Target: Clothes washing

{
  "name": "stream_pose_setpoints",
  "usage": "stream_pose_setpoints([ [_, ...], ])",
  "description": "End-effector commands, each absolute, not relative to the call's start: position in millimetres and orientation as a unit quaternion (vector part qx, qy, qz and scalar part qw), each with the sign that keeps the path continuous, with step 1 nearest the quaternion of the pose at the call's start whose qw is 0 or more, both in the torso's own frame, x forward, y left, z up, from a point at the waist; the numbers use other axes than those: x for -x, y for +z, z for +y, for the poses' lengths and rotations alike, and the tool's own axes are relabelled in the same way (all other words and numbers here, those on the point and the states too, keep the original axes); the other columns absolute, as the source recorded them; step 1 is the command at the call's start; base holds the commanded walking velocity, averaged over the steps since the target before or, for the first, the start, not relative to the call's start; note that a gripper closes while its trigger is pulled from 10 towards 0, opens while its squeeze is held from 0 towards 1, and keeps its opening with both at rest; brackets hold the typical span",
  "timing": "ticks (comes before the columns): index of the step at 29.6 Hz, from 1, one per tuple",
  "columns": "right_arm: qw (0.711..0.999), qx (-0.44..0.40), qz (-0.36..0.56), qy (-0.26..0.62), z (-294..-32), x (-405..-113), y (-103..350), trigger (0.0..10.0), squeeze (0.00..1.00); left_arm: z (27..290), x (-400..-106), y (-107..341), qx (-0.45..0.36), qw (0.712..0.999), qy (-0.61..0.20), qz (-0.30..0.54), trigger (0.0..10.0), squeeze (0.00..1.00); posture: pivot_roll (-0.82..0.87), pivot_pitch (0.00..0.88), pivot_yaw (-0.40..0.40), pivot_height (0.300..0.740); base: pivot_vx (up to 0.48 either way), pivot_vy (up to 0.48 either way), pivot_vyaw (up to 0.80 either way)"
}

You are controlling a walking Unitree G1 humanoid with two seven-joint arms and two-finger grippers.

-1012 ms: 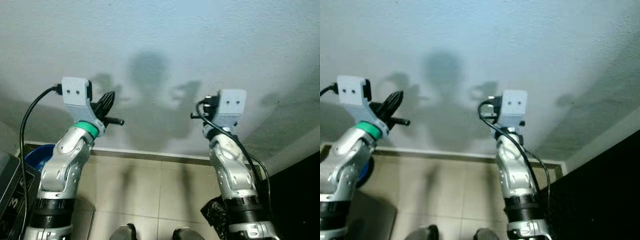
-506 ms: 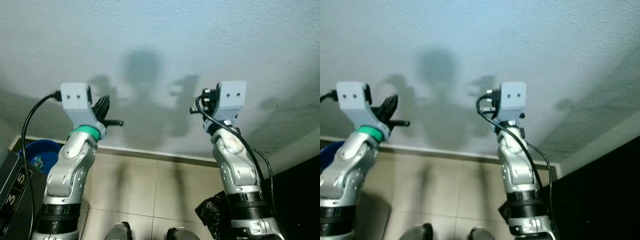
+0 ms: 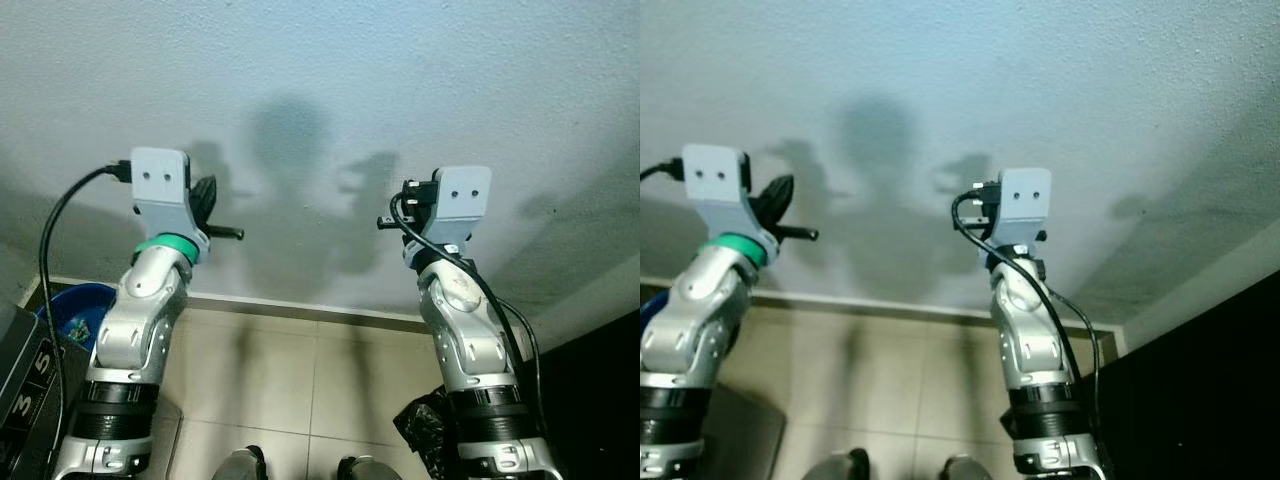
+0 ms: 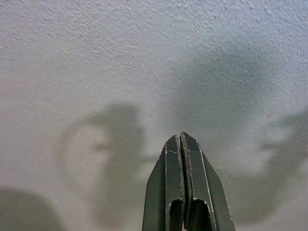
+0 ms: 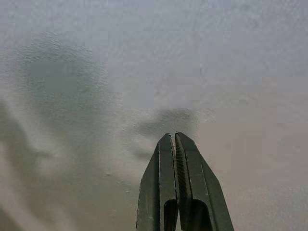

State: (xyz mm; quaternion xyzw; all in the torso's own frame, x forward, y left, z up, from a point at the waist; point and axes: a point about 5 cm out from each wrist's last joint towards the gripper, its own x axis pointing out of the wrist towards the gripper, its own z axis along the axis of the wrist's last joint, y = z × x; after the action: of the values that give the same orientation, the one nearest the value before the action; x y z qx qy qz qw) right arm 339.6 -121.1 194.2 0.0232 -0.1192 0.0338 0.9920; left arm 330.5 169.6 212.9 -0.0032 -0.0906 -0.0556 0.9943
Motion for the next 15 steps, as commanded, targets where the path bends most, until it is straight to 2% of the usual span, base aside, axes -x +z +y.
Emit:
stream_pose_setpoints([
  [1, 0.993, -0.023, -0.116, 0.025, -125, -340, 192, 10.0, 0.0, 173, -331, 208, -0.006, 0.995, -0.048, -0.084, 10.0, 0.0, 0.03, 0.064, 0.026, 0.74, 0.0, 0.0, 0.0],
  [5, 0.988, 0.001, -0.146, 0.042, -124, -348, 207, 10.0, 0.0, 188, -320, 200, 0.009, 0.997, -0.036, -0.067, 10.0, 0.0, 0.07, 0.042, -0.001, 0.74, 0.0, 0.0, 0.0],
  [10, 0.982, 0.014, -0.178, 0.055, -129, -350, 221, 10.0, 0.0, 182, -311, 199, -0.021, 0.997, -0.025, -0.073, 10.0, 0.0, 0.1, 0.064, 0.021, 0.74, 0.0, 0.0, 0.0],
  [12, 0.983, 0.028, -0.175, 0.046, -132, -349, 216, 10.0, 0.0, 181, -312, 200, -0.028, 0.996, -0.009, -0.086, 10.0, 0.0, 0.08, 0.069, 0.011, 0.74, 0.0, 0.0, 0.0],
  [15, 0.987, 0.005, -0.159, 0.024, -132, -348, 210, 10.0, 0.0, 182, -316, 200, -0.038, 0.995, 0.006, -0.091, 10.0, 0.0, 0.09, 0.084, -0.003, 0.74, 0.0, 0.0, 0.0],
])
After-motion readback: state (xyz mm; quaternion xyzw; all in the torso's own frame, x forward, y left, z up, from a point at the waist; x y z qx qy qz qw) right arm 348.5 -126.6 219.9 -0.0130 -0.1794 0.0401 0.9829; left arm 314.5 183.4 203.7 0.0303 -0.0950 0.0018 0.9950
